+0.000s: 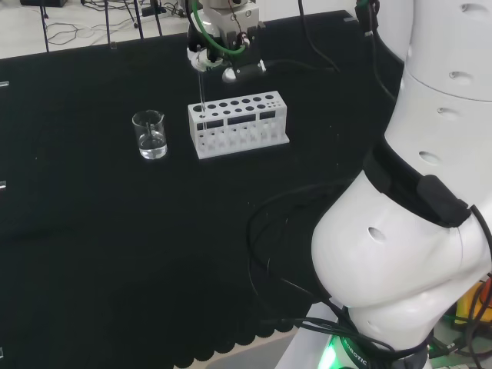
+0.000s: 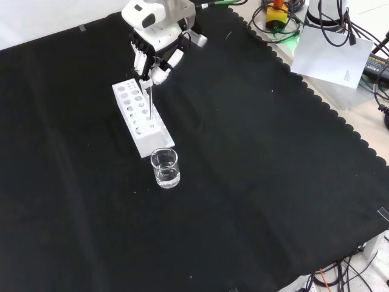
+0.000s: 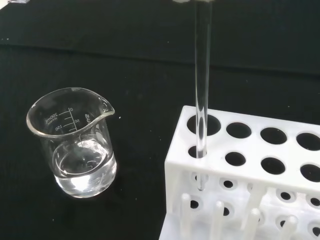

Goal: Put the glass rod back on the white test tube rack.

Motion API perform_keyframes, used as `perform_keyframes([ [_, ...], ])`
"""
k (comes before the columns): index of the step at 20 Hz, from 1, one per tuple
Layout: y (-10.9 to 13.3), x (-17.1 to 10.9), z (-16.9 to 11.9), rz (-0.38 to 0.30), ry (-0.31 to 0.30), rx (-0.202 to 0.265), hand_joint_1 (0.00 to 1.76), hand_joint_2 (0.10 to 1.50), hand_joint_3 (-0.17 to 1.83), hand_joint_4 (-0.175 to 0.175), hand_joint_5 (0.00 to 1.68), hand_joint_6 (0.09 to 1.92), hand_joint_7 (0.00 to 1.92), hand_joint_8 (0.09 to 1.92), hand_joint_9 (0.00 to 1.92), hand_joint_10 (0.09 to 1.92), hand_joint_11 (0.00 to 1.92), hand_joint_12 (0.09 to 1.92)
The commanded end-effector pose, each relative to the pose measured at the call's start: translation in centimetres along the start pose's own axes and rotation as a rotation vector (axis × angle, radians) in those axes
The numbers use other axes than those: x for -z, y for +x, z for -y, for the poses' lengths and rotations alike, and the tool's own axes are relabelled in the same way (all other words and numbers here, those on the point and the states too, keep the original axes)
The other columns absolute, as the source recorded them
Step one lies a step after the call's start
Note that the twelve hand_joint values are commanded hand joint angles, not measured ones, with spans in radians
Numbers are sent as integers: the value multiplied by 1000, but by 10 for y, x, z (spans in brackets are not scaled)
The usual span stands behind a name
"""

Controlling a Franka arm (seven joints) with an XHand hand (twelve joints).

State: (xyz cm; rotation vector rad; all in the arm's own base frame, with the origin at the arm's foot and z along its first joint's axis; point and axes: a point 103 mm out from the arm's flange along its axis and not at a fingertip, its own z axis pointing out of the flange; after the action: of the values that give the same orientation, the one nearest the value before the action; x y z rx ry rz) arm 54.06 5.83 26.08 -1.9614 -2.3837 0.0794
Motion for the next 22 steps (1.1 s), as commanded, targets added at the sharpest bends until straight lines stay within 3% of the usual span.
perform_keyframes([
  [1,-2,-4,-5,-9,1,17,1312,1110,-175,-175,1132,552,1232,904,1634,945,1693,813],
  [10,-19,-22,-10,-2,45,-42,1312,1109,-175,-175,1132,552,1233,903,1635,944,1693,813],
  [14,-10,-23,-18,9,48,0,1312,1109,-175,-175,1132,552,1233,902,1636,944,1693,814],
  [21,-11,-22,-14,15,53,-15,1311,1108,-175,-175,1132,553,1236,897,1639,941,1696,814],
  [22,-11,-20,-15,36,71,-2,1311,1105,-175,-175,1114,595,1262,829,1658,925,1720,833],
])
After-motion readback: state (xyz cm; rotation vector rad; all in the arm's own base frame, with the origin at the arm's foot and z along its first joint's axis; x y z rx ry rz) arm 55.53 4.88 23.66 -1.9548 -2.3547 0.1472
